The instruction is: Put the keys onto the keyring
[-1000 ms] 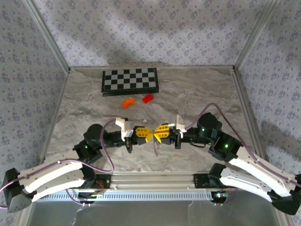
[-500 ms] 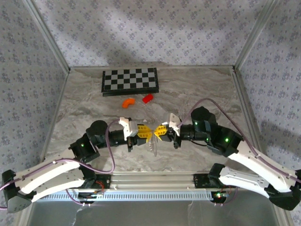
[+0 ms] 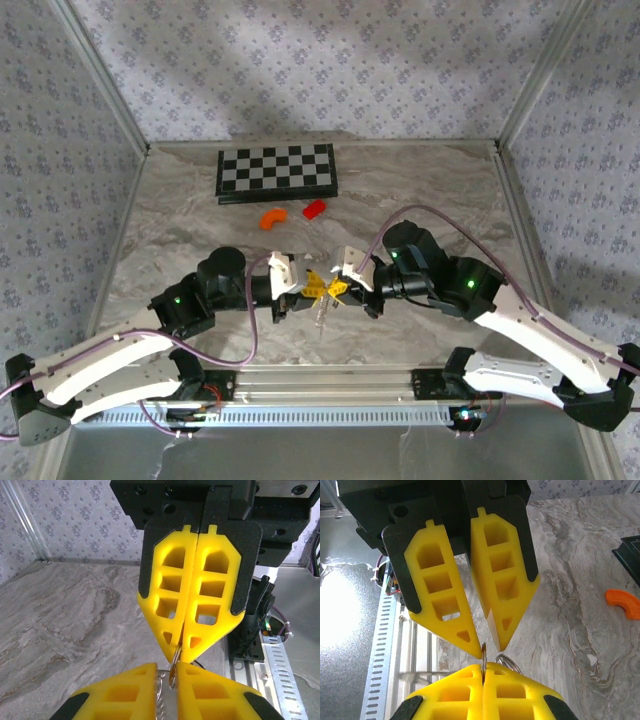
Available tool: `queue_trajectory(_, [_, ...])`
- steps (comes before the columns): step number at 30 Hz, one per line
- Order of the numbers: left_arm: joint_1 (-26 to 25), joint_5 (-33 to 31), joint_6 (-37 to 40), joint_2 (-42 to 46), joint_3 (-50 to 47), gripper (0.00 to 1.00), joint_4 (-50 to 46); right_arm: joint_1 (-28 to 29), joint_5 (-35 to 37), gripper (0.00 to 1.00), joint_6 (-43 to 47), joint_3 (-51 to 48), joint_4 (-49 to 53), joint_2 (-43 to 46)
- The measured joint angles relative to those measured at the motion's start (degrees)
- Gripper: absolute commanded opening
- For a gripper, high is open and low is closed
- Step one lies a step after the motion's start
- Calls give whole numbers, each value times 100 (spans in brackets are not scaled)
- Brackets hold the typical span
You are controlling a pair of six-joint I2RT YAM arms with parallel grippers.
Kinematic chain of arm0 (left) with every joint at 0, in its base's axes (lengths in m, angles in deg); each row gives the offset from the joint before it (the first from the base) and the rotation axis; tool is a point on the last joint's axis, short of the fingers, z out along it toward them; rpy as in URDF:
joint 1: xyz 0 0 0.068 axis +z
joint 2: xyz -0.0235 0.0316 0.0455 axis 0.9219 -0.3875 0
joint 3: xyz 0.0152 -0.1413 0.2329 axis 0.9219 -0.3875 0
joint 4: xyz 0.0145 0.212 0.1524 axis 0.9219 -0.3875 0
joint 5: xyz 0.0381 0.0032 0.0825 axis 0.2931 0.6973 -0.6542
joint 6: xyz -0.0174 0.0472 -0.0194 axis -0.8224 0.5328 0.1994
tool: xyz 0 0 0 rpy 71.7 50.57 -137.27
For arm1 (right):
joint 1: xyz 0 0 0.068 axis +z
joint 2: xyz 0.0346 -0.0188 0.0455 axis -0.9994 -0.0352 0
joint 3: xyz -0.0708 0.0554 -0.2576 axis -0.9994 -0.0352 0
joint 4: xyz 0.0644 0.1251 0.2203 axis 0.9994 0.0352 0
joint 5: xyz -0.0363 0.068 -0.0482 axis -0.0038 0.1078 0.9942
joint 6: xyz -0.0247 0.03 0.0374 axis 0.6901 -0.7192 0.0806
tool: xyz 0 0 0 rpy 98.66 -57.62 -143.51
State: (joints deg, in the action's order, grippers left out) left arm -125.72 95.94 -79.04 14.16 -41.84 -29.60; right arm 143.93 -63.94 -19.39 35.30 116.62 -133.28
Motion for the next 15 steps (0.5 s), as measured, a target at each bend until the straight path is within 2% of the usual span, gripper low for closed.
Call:
queue_trajectory(7, [-4, 107, -28, -4, -7, 14, 81, 24, -11, 0, 2, -2, -59, 4])
queue_trajectory(10, [-4, 155, -70, -4, -17, 0, 125, 31, 4, 0, 2, -24, -114, 44])
queue_trajectory(15, [-4, 210, -157, 9, -79, 0, 289, 35, 7, 0, 2, -83, -168, 140])
